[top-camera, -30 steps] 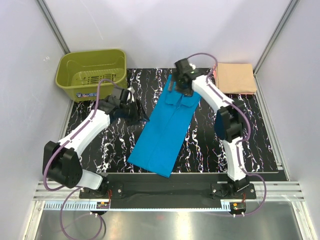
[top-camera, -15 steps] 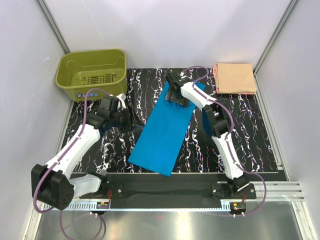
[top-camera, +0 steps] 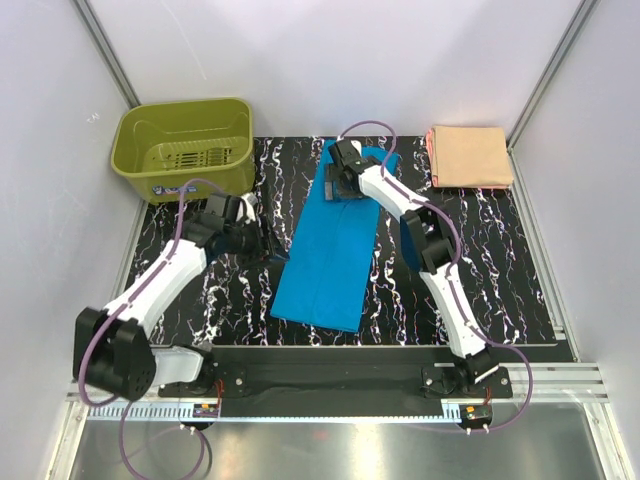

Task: Fold and stack the t-shirts
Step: Fold the tshirt

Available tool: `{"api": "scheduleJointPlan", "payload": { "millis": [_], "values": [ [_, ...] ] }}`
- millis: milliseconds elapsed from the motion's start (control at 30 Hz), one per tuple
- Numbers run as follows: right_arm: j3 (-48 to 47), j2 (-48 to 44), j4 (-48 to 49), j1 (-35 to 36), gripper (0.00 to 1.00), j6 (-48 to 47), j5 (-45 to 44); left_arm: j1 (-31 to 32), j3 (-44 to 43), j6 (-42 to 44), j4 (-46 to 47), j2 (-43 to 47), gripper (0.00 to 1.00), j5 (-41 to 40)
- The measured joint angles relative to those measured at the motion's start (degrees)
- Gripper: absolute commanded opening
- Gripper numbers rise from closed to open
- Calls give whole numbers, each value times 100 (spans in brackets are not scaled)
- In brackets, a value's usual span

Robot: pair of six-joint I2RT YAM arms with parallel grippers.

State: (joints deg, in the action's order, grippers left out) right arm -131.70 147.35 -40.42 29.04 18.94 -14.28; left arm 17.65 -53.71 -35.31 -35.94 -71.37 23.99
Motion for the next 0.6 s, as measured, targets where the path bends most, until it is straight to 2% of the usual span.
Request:
{"api": "scheduleJointPlan", "payload": {
  "millis": [100, 167, 433, 600],
  "values": [
    [859, -470, 457, -4, 100, -374, 190, 22, 0, 118, 42, -479, 62, 26],
    [1283, -734, 544, -4, 100, -557, 269, 50, -2, 173, 94, -778, 62, 13],
    [1156, -1064, -284, -7, 100, -691, 560, 111, -144, 254, -66, -1609, 66, -284],
    [2103, -2393, -551, -13, 100, -363, 951, 109, -4, 291, -170, -1611, 65, -376]
  ]
}}
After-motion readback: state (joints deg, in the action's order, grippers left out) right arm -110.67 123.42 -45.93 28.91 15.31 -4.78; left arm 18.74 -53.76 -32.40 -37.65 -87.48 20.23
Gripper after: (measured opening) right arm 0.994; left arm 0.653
